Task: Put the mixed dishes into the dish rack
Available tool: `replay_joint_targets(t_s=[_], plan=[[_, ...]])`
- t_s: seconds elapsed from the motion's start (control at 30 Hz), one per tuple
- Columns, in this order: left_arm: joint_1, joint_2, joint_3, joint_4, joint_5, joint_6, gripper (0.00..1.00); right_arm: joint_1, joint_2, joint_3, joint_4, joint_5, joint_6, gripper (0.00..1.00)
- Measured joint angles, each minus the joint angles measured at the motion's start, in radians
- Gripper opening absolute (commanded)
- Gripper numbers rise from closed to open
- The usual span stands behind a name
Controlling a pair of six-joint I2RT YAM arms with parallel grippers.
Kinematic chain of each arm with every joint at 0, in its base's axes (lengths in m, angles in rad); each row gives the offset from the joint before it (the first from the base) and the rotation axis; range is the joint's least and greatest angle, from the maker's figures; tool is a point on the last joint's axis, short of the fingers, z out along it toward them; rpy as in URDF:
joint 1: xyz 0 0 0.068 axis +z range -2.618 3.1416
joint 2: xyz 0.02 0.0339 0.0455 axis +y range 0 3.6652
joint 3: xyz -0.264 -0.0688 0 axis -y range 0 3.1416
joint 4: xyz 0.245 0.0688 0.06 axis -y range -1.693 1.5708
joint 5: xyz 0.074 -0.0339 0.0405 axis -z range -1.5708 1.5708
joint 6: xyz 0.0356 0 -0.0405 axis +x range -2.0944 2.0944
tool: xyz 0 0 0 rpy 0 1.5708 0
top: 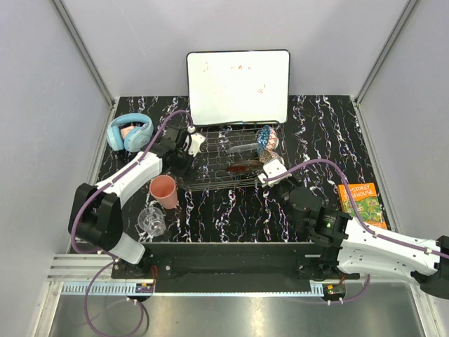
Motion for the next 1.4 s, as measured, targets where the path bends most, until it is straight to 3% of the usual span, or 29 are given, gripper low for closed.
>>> replay_joint_targets(t_s=[0.6,1.4], plan=[[-0.055,-0.017,-0.02,0.01,-0.071,0.138,0.9,0.0,-0.006,-0.014,-0.055,0.024,0.113,0.25],[-0.064,-0.032,-0.051,0.077,-0.015,0.352,0.84,0.008,0.076,-0.016,-0.213,0.028,0.328,0.21]])
